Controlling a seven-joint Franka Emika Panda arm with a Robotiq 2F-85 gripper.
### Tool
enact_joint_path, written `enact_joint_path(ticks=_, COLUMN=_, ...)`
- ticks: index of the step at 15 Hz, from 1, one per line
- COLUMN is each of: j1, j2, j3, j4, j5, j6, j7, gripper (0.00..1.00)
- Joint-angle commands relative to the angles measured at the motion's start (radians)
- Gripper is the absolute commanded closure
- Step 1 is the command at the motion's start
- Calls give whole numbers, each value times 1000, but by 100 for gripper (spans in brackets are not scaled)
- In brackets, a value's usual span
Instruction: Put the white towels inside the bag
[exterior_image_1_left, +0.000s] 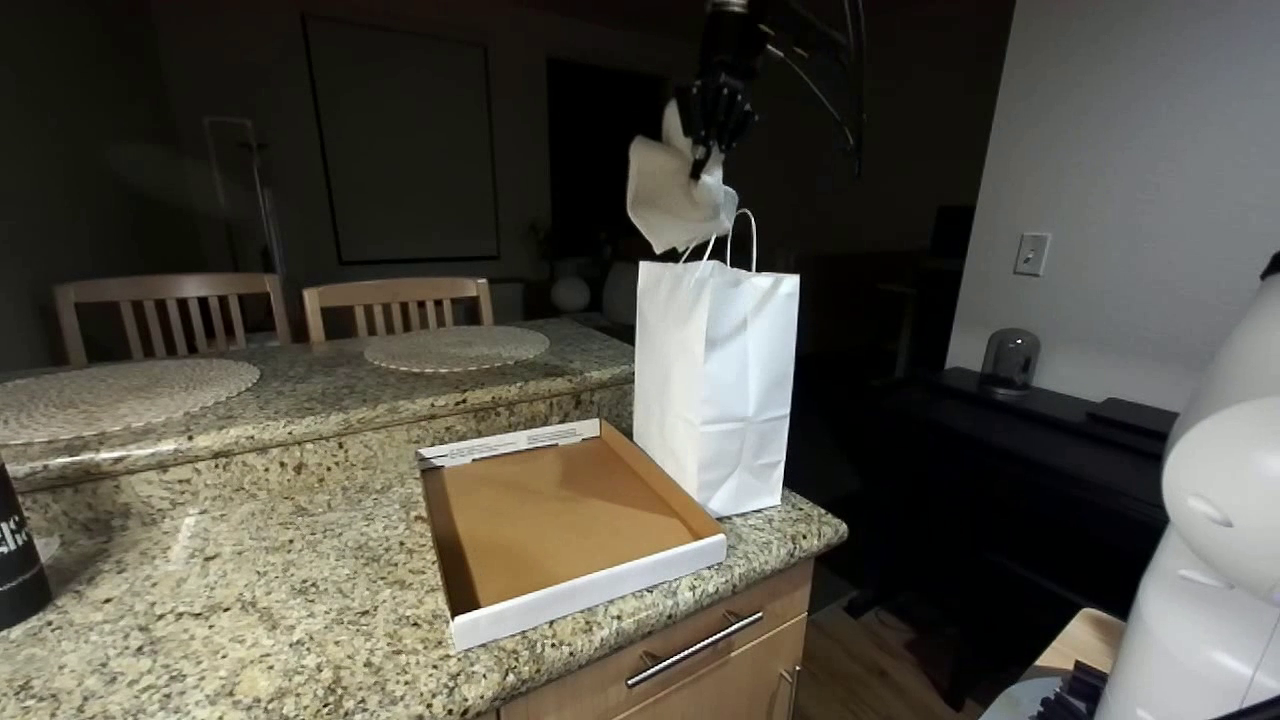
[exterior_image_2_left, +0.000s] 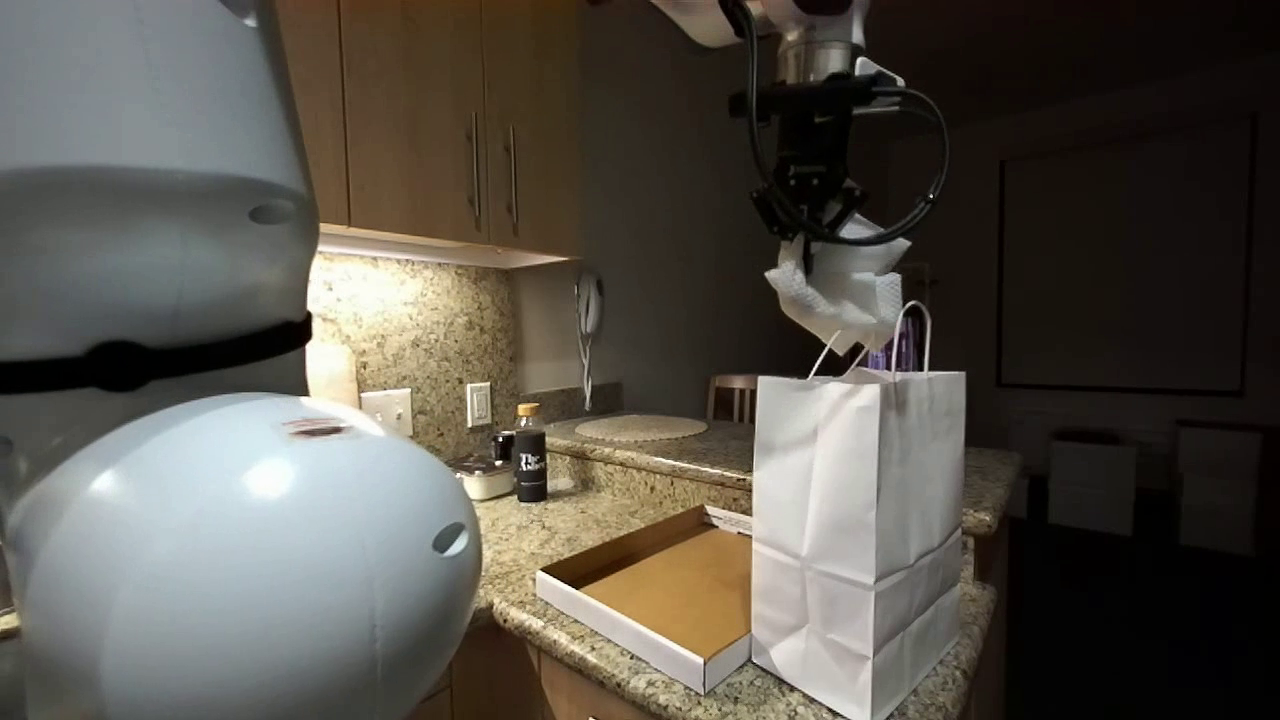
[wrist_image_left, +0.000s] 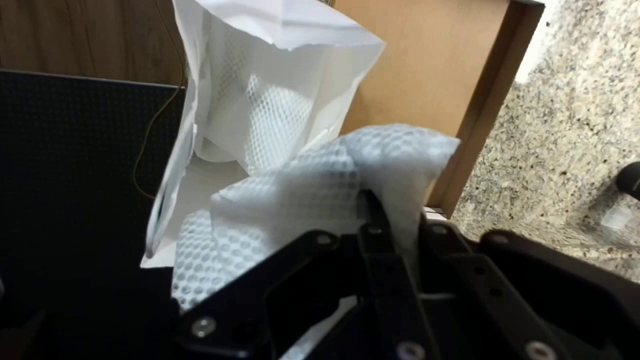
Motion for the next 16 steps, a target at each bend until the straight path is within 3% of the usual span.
enact_joint_path(ticks=1, j1=-29, j2=17, j3=-18, j4=-60, j5=49, j6=72, j7=-96, gripper=92)
enact_joint_path(ticks=9, j1=-39, j2=-19, j3=-37, j4=-94, j5=215, j6=154, j7=-277, gripper=92)
enact_joint_path(ticks=16, j1=-61, j2=-84, j3=-94, j4=-95, j5=362, j6=207, j7=-236, gripper=92)
